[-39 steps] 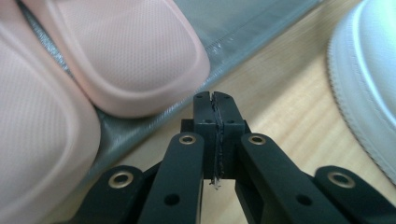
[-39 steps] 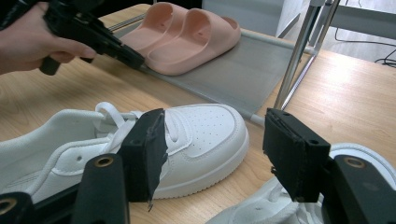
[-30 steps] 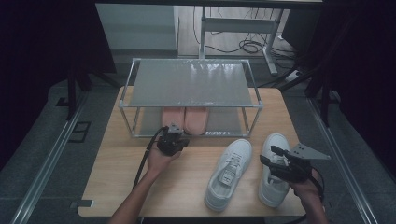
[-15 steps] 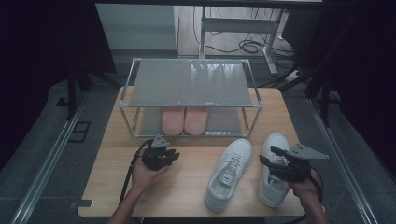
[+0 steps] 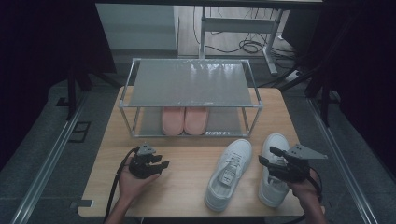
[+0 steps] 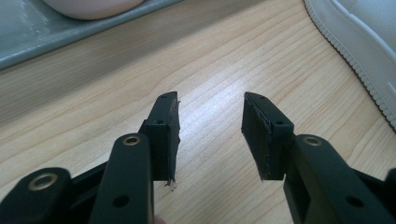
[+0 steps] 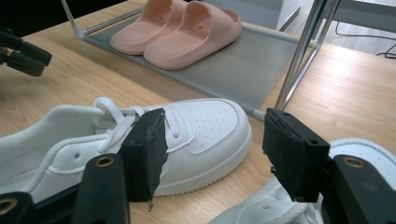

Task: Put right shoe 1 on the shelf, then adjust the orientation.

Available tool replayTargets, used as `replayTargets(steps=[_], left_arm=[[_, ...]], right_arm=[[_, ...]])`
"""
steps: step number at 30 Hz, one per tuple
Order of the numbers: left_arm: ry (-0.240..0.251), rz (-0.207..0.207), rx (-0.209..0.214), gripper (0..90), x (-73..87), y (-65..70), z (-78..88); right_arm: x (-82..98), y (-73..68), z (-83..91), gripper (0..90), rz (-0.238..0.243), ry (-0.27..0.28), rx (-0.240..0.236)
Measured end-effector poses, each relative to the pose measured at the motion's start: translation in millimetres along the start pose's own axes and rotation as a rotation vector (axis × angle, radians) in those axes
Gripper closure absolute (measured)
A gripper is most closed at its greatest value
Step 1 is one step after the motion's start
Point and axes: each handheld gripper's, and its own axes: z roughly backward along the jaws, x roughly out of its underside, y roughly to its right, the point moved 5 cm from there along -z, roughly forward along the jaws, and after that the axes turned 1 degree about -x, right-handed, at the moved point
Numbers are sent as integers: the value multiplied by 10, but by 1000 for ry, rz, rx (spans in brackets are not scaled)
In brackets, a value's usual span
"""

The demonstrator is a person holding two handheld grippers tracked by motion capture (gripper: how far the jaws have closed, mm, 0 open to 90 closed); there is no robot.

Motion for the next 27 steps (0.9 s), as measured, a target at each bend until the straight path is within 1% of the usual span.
replayTargets(steps=[6, 7, 10, 15, 16, 19, 22, 24, 27], left_arm=[[-7, -6, 6, 557, 13, 17, 8], [-7, -8, 8, 554, 15, 25, 11], [-2, -1, 19, 544, 11, 42, 34], [14, 9, 23, 521, 5, 35, 94], [15, 9, 25, 523, 4, 35, 104], [22, 5, 33, 527, 4, 43, 130], [22, 1, 37, 527, 14, 45, 142], [17, -3, 37, 527, 29, 40, 138], [14, -2, 38, 529, 42, 29, 142]], right_arm=[[17, -16, -38, 407, -3, -11, -6], [18, -18, -40, 416, -8, -15, -10], [16, -22, -37, 458, -42, -21, -27], [22, -30, -36, 531, -51, -54, -33], [27, -35, -43, 557, -55, -64, -33], [19, -55, -53, 641, -47, -112, -29], [-39, -68, -49, 728, -40, -136, -21], [-63, -77, -75, 775, -26, -173, -13], [-68, -82, -156, 830, 0, -245, -3]])
